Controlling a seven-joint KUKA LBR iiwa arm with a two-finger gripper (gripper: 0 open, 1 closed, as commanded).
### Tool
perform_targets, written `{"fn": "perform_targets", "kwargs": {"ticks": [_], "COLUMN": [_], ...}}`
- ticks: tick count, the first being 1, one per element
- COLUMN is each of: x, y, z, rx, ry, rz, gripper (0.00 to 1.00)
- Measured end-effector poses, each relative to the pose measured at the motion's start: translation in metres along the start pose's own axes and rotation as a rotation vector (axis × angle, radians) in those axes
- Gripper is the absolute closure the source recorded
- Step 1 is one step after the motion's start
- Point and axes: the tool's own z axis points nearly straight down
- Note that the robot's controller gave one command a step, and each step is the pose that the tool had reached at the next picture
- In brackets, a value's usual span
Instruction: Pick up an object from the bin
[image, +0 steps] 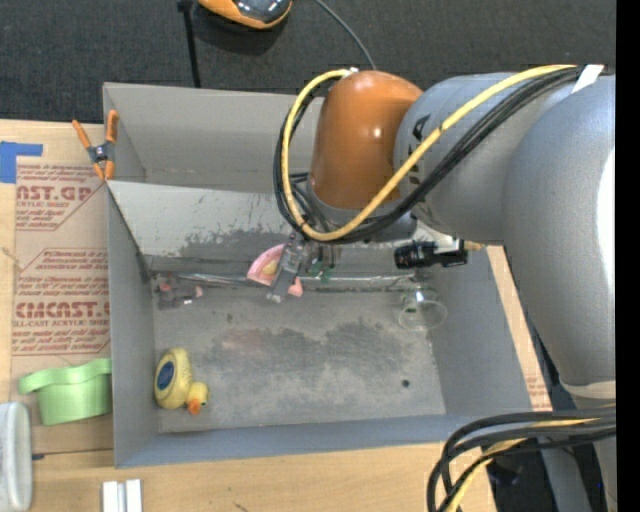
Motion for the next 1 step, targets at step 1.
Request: {"fn": "perform_targets", "kwargs": {"ticks": [1], "x": [0.0008], "y": [0.0054], "z": [-0.0582], "rx": [0.002], "ry": [0.003], "rz": [-0.014], "gripper": [1.0]}}
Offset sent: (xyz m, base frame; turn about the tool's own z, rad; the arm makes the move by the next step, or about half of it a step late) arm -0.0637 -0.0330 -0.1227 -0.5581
